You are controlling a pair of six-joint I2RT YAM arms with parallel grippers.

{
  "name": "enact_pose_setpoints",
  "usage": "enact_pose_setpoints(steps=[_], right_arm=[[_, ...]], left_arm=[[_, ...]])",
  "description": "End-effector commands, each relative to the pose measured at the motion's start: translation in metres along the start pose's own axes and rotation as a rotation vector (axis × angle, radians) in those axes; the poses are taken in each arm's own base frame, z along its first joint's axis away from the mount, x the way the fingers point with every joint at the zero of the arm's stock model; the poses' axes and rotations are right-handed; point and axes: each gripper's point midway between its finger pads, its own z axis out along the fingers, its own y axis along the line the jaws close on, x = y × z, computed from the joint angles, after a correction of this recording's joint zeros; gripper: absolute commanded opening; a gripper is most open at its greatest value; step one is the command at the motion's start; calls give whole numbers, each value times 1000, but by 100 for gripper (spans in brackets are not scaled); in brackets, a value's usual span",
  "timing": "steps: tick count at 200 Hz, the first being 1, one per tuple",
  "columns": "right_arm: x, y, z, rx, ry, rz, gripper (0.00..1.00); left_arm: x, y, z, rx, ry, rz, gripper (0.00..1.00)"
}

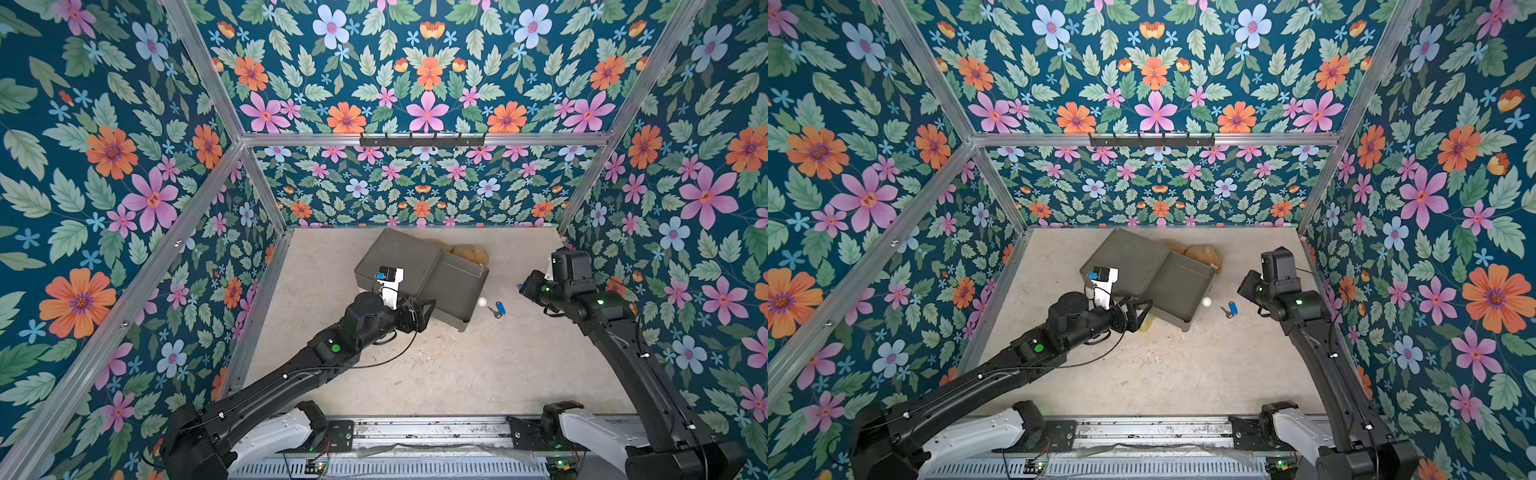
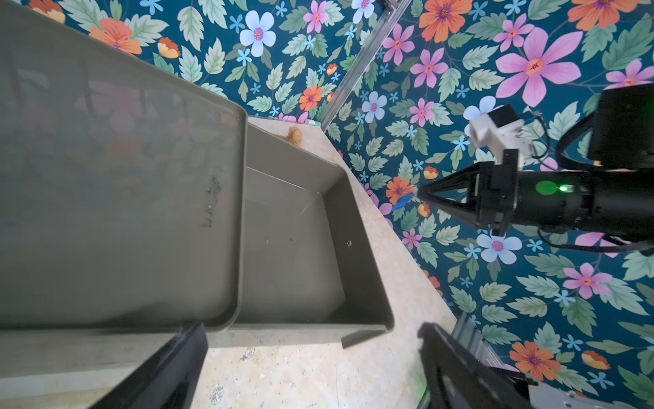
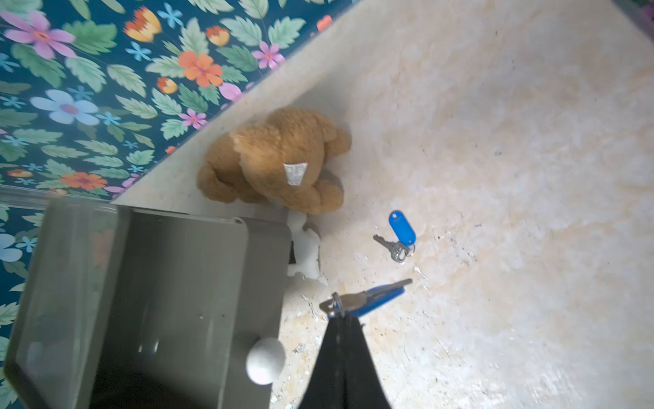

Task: Take the keys out of the drawer
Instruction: Place the key at the center of the board.

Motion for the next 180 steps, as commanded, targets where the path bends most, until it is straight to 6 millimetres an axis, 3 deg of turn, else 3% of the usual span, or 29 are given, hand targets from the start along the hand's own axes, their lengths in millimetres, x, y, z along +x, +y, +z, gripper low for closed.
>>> enact_pose_setpoints(steps=[1,41,103,180], right_arm=[[4,10,9,-87,8,-11,0],[26,-8,31,-83,60,15,0],[67,-39,61,-71,150,69,0],[78,-53,98,-104,236,158,0]], left_arm=[[-1,-1,5,-12,-57,13,99],[15,-5,12,-38,-15,59,99],[27,16,0,-118,-51,54,99],[35,25,-4,-148,-48,69,99]])
